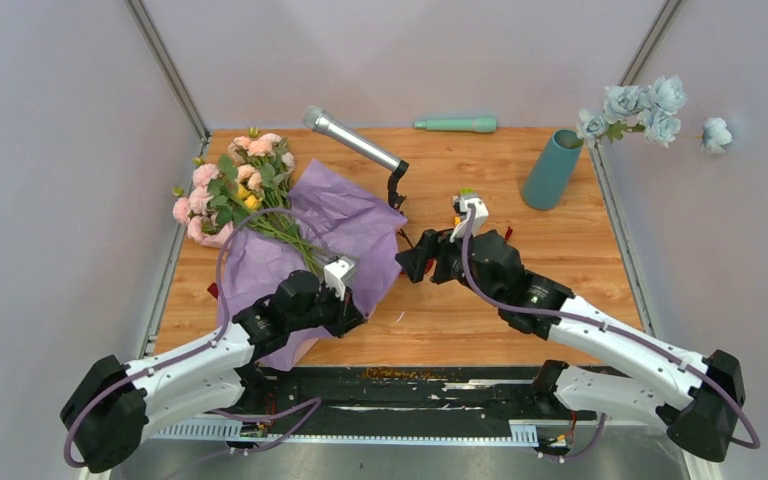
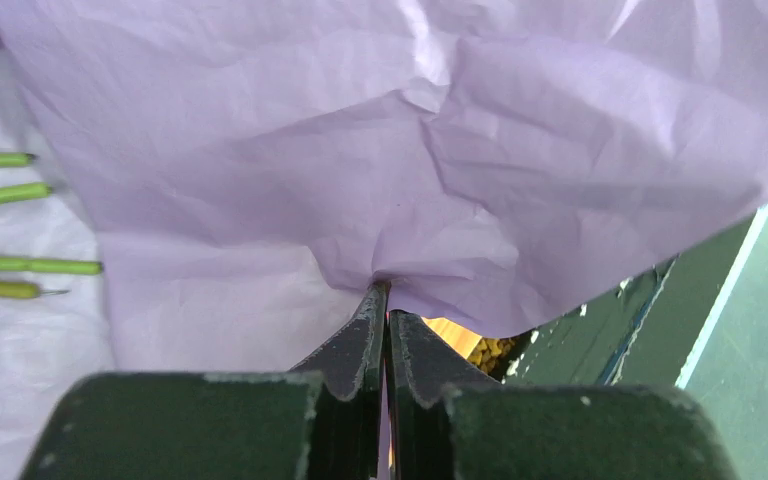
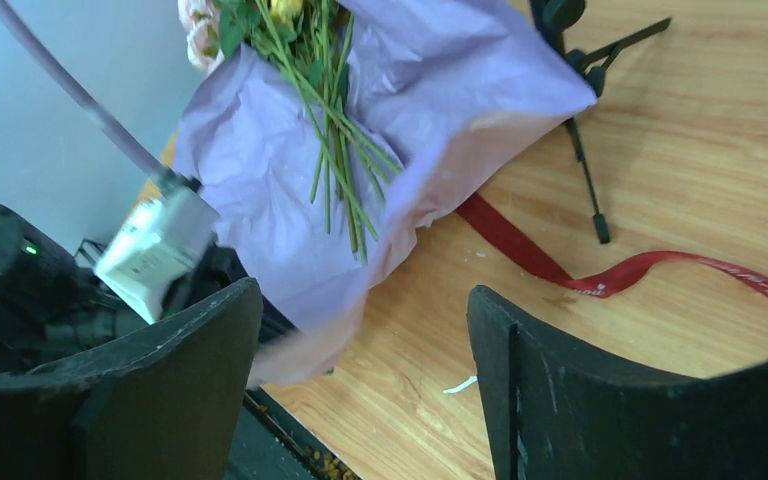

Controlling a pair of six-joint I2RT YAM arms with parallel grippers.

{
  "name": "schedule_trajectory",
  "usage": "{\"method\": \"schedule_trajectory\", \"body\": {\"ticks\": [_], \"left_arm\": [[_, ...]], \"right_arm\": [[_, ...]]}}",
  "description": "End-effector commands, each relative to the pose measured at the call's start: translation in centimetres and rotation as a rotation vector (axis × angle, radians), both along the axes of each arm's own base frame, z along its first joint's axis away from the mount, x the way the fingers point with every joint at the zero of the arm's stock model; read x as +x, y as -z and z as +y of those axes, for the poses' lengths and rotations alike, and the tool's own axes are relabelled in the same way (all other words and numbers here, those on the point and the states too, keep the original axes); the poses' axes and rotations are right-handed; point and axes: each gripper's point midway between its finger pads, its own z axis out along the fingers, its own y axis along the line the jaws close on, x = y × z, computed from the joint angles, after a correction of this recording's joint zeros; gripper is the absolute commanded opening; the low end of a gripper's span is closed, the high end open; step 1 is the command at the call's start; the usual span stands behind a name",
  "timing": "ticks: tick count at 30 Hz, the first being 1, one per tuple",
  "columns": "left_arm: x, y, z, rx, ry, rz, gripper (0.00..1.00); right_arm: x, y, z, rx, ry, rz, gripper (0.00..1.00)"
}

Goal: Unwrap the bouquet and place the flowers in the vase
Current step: Unfold the wrapping paper at the center of the board.

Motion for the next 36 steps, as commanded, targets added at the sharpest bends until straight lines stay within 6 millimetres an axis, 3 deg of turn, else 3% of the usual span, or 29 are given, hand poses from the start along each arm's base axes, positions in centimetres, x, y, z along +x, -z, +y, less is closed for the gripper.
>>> {"method": "schedule_trajectory", "body": {"ticks": [1,6,9,14,18,22,28,36], "left_arm": [[-0.9,-0.3,-1.5,0.018,0.07,-0.021,0.1],[-2.8,0.3,-2.9,0.029,0.139,0.027,0.21],[-3.4,-0.7,-3.6,-0.008,0.151,0.031,0.34],[-3.1,-4.4,-3.3,-0.081,0.117,-0.03,0.6],[-2.8,-8.5,-2.5,-0.163,0.069,-0.104,0.84],[-2.1,-11.1,-1.4,-0.191,0.003,-0.156,0.93],[0.8,-9.8,1.0,-0.06,-0.201,-0.112,0.95],[3.6,-6.6,3.0,-0.025,-0.349,-0.032,0.94]], "right_arm": [[0.2,-1.6,-2.0,-0.003,0.068,-0.048,0.77],[-0.1,-3.2,-1.7,-0.03,0.012,-0.099,0.77],[0.1,-2.9,-1.5,-0.05,0.011,-0.088,0.77],[0.6,-1.4,-0.6,-0.067,0.017,-0.046,0.76],[1.1,-0.2,1.0,-0.088,-0.014,-0.013,0.75],[1.9,0.0,2.7,-0.101,-0.047,-0.019,0.73],[4.3,0.4,5.9,-0.161,-0.091,-0.037,0.68],[8.1,4.6,10.0,-0.265,-0.136,0.012,0.6]]}}
